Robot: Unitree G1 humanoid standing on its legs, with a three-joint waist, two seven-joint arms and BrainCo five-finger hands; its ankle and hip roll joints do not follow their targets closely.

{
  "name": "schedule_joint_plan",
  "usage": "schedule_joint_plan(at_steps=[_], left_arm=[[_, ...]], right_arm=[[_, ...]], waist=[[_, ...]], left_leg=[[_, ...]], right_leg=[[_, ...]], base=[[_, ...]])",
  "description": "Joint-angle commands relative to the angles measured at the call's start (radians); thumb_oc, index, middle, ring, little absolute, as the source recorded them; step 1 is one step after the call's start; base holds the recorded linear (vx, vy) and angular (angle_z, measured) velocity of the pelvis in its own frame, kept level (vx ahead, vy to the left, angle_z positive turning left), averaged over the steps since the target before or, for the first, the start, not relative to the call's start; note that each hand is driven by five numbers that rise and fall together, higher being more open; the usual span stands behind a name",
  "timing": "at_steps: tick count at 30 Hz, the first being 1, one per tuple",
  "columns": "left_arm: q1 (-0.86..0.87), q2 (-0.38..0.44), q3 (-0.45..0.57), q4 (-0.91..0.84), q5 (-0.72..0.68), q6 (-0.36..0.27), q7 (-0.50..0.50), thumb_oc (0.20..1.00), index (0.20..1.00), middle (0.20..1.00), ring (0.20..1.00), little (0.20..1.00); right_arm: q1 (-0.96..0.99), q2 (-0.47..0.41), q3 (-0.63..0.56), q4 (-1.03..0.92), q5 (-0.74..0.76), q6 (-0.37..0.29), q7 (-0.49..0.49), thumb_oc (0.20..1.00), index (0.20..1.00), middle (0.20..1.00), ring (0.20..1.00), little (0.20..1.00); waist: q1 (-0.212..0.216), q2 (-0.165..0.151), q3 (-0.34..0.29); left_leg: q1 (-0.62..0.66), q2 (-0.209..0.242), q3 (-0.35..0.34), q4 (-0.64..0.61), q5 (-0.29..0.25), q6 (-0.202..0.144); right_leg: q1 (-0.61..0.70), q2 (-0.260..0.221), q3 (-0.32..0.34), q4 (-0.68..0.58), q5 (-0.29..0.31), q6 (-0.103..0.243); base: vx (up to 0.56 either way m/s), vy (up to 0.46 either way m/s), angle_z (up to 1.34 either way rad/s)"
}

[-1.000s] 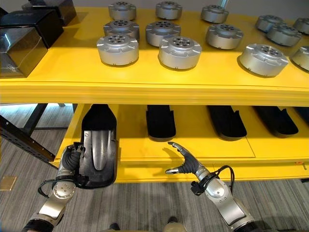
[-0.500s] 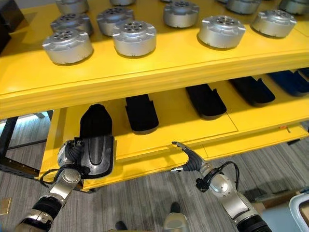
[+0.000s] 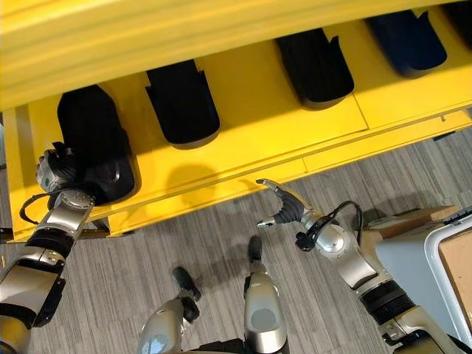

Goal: Move parts from the plastic box to the shelf.

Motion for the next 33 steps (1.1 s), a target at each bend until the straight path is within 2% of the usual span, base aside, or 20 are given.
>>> schedule_joint_plan(at_steps=[1,9,15,19,24,25,26,27,28,29,33], left_arm=[[-0.014,0.078,0.014,0.041,0.007,0.028,0.08,0.2,0.2,0.2,0.2,0.2],[-0.023,0.155,0.017,0.029,0.136,0.119,0.102,0.2,0.2,0.2,0.2,0.2],[-0.022,0.2,0.015,0.024,0.186,0.151,0.108,0.2,0.2,0.2,0.2,0.2],[-0.037,0.249,-0.005,-0.014,0.271,0.206,0.097,0.2,0.2,0.2,0.2,0.2],[-0.073,0.307,-0.039,-0.031,0.349,0.219,0.088,0.2,0.2,0.2,0.2,0.2],[-0.083,0.311,-0.044,-0.031,0.326,0.219,0.093,0.2,0.2,0.2,0.2,0.2],[-0.086,0.312,-0.045,-0.03,0.324,0.218,0.095,0.2,0.2,0.2,0.2,0.2],[-0.112,0.326,-0.054,-0.015,0.323,0.214,0.089,0.2,0.2,0.2,0.2,0.2],[-0.117,0.328,-0.056,-0.013,0.322,0.214,0.09,0.2,0.2,0.2,0.2,0.2],[-0.126,0.331,-0.062,-0.009,0.312,0.215,0.093,0.2,0.2,0.2,0.2,0.2],[-0.175,0.35,-0.079,0.003,0.313,0.231,0.091,0.2,0.2,0.2,0.2,0.2]], right_arm=[[-0.005,-0.015,0.001,-0.053,0.053,-0.018,-0.042,1.0,1.0,1.0,1.0,1.0],[0.025,-0.03,-0.033,-0.055,0.048,-0.011,-0.074,1.0,1.0,1.0,1.0,1.0],[0.034,-0.047,-0.056,-0.044,0.049,-0.013,-0.085,1.0,1.0,1.0,1.0,1.0],[0.035,-0.067,-0.079,-0.041,0.048,-0.003,-0.084,1.0,1.0,1.0,1.0,1.0],[0.045,-0.095,-0.113,-0.035,0.052,-0.009,-0.067,1.0,1.0,1.0,1.0,1.0],[0.046,-0.101,-0.114,-0.033,0.05,-0.011,-0.065,1.0,1.0,1.0,1.0,1.0],[0.045,-0.102,-0.115,-0.034,0.049,-0.012,-0.065,1.0,1.0,1.0,1.0,1.0],[0.047,-0.109,-0.116,-0.02,0.039,-0.027,-0.062,1.0,1.0,1.0,1.0,1.0],[0.047,-0.11,-0.116,-0.019,0.038,-0.029,-0.062,1.0,1.0,1.0,1.0,1.0],[0.047,-0.113,-0.116,-0.017,0.042,-0.028,-0.06,1.0,1.0,1.0,1.0,1.0],[0.047,-0.119,-0.118,-0.012,0.035,-0.035,-0.054,1.0,1.0,1.0,1.0,1.0]], waist=[[0.016,-0.036,-0.056],[0.03,-0.058,-0.02],[0.033,-0.058,-0.01],[0.032,-0.06,0.002],[0.018,-0.057,0.015],[0.015,-0.052,0.016],[0.014,-0.055,0.019],[0.006,-0.048,0.021],[0.004,-0.052,0.024],[0.002,-0.047,0.024],[-0.009,-0.047,0.032]], left_leg=[[-0.073,0.062,-0.041,0.153,0.001,-0.054],[-0.119,0.06,-0.05,0.198,-0.021,-0.043],[-0.135,0.059,-0.052,0.222,-0.033,-0.038],[-0.156,0.062,-0.05,0.258,-0.053,-0.031],[-0.187,0.059,-0.048,0.306,-0.084,-0.018],[-0.182,0.057,-0.06,0.32,-0.115,-0.029],[-0.191,0.059,-0.048,0.318,-0.092,-0.016],[-0.188,0.056,-0.057,0.341,-0.131,-0.024],[-0.197,0.058,-0.044,0.339,-0.108,-0.012],[-0.19,0.057,-0.057,0.352,-0.14,-0.023],[-0.211,0.067,-0.047,0.389,-0.16,-0.021]], right_leg=[[-0.023,-0.063,0.032,0.138,-0.086,0.102],[-0.059,-0.082,0.031,0.15,-0.069,0.117],[-0.073,-0.097,0.034,0.156,-0.061,0.126],[-0.094,-0.111,0.045,0.165,-0.052,0.134],[-0.128,-0.119,0.071,0.175,-0.038,0.142],[-0.123,-0.122,0.077,0.184,-0.057,0.153],[-0.133,-0.122,0.075,0.18,-0.037,0.143],[-0.132,-0.128,0.088,0.191,-0.052,0.153],[-0.142,-0.129,0.086,0.187,-0.031,0.143],[-0.134,-0.131,0.092,0.194,-0.05,0.154],[-0.157,-0.14,0.096,0.211,-0.04,0.154]], base=[[-0.06,0.019,0.04],[-0.05,0.042,0.05],[-0.02,0.064,0.07],[-0.01,0.09,-0.01],[0.01,0.134,-0.03],[0.0,0.15,-0.06],[0.1,0.188,-0.01],[-0.06,0.103,0.0],[0.12,0.181,-0.07],[0.02,0.09,-0.14],[0.05,0.107,-0.06]])
